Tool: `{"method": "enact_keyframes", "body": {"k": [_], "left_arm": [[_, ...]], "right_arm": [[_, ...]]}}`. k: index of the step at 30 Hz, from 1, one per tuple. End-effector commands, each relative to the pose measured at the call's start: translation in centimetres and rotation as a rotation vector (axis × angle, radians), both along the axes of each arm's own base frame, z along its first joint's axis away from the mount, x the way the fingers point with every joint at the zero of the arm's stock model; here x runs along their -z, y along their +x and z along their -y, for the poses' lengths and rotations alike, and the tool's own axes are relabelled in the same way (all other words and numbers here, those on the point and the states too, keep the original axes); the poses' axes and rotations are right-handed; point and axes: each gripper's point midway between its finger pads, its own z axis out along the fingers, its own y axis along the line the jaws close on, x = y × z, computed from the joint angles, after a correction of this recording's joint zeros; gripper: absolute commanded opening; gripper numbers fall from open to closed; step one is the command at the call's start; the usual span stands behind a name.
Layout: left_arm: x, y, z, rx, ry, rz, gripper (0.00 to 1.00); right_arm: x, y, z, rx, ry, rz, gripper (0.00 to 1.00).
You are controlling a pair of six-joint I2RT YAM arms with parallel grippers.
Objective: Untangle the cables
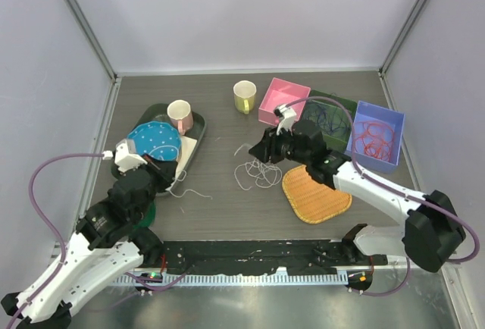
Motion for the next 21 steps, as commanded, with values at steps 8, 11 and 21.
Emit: {"method": "enact_keyframes", "body": {"k": [8,11,21], "left_arm": [[-5.2,2.9,4.6,0.139,0.006,0.099,0.0],[-5.2,3.1,5.6,0.164,-0.004,0.073,0.0],[-2.3,1.5,10.9,0.391,-0.112,-0.068,0.0]], "right_arm": [[-3.9,-5.5,-2.7,-0.436,-0.122,0.59,0.81],[-3.6,-7.4,-4.0,-0.525,-0.122,0.712,0.84],[-4.0,-8.7,-8.8,-0.714,-0.119,1.071,0.93]]}}
